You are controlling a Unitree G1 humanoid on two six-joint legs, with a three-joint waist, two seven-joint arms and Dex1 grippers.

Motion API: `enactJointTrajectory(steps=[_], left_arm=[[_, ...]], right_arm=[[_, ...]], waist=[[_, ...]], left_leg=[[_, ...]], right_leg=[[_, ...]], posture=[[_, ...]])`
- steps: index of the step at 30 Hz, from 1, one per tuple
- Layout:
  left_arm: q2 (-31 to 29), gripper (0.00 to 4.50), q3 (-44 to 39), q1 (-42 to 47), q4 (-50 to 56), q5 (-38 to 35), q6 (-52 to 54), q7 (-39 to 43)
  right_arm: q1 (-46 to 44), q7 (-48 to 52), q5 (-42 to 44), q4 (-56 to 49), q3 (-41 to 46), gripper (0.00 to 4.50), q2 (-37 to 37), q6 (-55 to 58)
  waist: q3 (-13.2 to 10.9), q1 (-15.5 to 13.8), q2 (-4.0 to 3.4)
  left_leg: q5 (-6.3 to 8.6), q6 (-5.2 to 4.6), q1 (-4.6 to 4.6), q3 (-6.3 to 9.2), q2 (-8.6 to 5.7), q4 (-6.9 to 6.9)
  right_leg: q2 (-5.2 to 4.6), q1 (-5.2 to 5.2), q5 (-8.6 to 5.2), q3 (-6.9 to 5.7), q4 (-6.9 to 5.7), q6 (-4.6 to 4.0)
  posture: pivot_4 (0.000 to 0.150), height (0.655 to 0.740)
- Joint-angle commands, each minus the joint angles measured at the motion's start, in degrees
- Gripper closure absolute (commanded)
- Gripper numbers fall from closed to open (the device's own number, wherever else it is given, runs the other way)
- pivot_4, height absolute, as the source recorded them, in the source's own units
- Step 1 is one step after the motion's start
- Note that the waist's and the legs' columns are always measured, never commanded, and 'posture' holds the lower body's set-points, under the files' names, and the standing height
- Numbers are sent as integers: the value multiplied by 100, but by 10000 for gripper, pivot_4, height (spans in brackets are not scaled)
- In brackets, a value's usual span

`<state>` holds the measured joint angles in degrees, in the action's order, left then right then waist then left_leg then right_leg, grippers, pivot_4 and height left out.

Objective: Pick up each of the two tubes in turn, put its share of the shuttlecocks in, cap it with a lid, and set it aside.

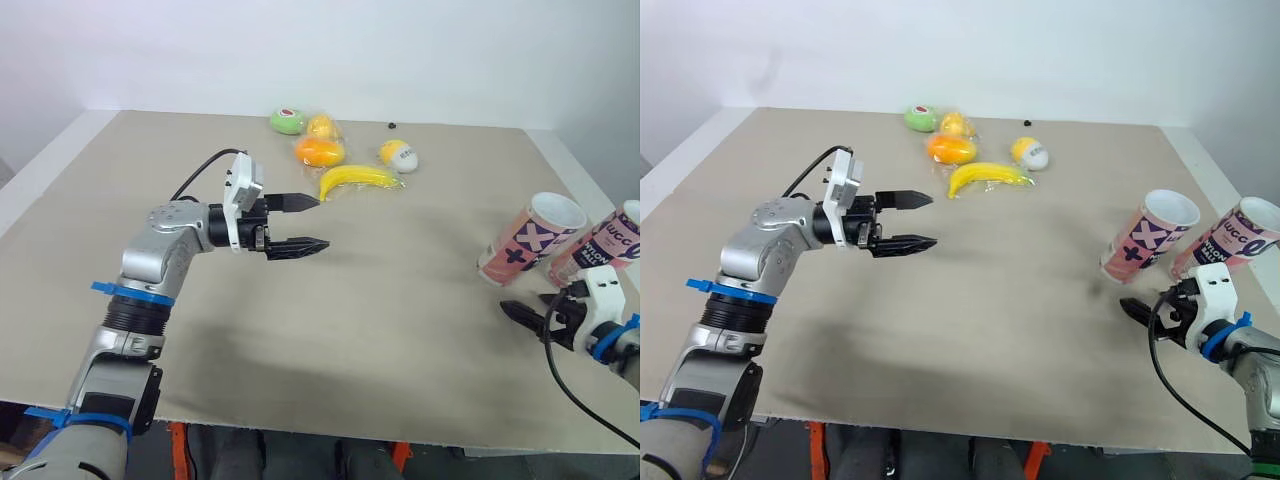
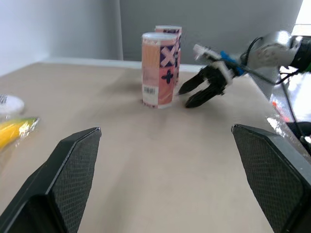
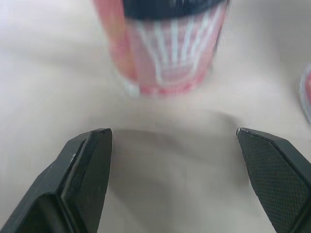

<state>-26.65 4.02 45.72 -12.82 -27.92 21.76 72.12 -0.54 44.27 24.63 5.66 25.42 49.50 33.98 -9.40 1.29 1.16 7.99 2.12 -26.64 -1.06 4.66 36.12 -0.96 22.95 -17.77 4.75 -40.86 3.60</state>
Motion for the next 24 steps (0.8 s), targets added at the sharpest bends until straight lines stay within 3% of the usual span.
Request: enactJointTrajectory(steps=[1, 6, 14, 24], left_arm=[[-306, 0, -170, -522, 537, -208, 312, 107], [-562, 0, -360, -1794, 1276, -106, 240, -305], [-581, 0, -679, -2473, 1212, -104, 278, -958], [-370, 0, -919, -2825, 1136, -138, 77, -1508]], right_arm=[[388, 519, 628, -1255, 450, 1170, 26, 74], [772, 646, 928, -2649, -204, 1170, -320, 59], [296, 487, 1065, -2666, -852, 1170, -992, -69], [-84, 501, 730, -2219, -1430, 1170, -1200, -374]], waist=[[2, 44, -14], [-1, 123, -13], [-19, 32, 14], [-21, -8, 17]], left_leg=[[0, 0, 1, -2, 0, -5], [0, 0, 11, 6, 7, -14], [-10, -1, 14, -4, -4, 23], [-10, -6, 10, -14, -2, 10]], right_leg=[[0, 1, -1, 3, 1, 0], [6, -7, -3, 0, 0, -5], [-24, -26, 7, -6, 8, -21], [-24, -19, 23, -6, 24, -21]], posture=[[1500, 6917], [1500, 6917], [1500, 6917], [1500, 6917]])
